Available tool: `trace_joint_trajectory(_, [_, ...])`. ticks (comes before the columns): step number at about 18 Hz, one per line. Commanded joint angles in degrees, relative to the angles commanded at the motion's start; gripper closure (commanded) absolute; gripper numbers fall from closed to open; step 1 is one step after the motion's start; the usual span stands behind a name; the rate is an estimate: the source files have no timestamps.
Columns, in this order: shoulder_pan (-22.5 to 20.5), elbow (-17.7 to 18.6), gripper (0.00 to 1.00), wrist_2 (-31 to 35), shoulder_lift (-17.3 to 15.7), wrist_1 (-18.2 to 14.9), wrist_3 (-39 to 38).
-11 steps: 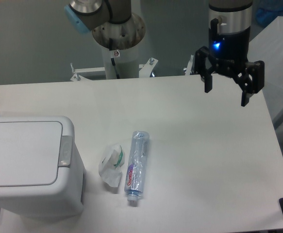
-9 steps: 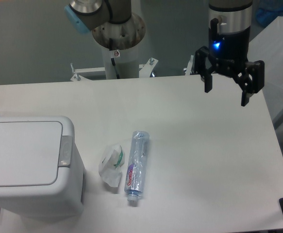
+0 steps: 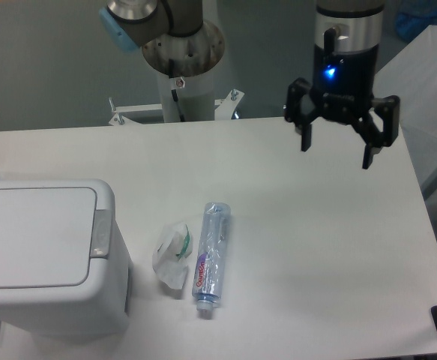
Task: Open the trash can
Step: 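Move the open gripper toward the white trash can lid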
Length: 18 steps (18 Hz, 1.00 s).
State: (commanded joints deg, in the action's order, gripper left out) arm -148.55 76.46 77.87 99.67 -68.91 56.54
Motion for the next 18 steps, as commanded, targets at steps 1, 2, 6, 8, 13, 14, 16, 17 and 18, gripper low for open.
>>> trace_joint_trajectory(1, [1.1, 0.1, 0.00, 0.1, 0.2, 0.6, -3.0])
trace_joint_trajectory(2, [2.0, 0.1, 0.00, 0.2, 0.2, 1.1, -5.9])
trace_joint_trajectory(6, [5.1, 0.4, 0.00, 0.2, 0.4, 3.8, -18.4])
trace_joint_trajectory(8, [7.8, 2.6, 0.00, 0.8, 0.2, 4.0, -23.4])
trace_joint_trajectory(13, [13.9, 3.4, 0.00, 1.6, 1.7, 8.1, -43.2])
trace_joint_trajectory(14, [14.8, 3.5, 0.00, 1.5, 1.9, 9.1, -45.4])
trace_joint_trajectory(16, [16.0, 3.4, 0.00, 0.8, 2.7, 10.3, -49.0])
trace_joint_trajectory(17, [16.1, 3.6, 0.00, 0.8, 2.9, 10.4, -51.0])
trace_joint_trajectory(18, [16.2, 3.6, 0.00, 0.8, 3.2, 10.5, -52.7])
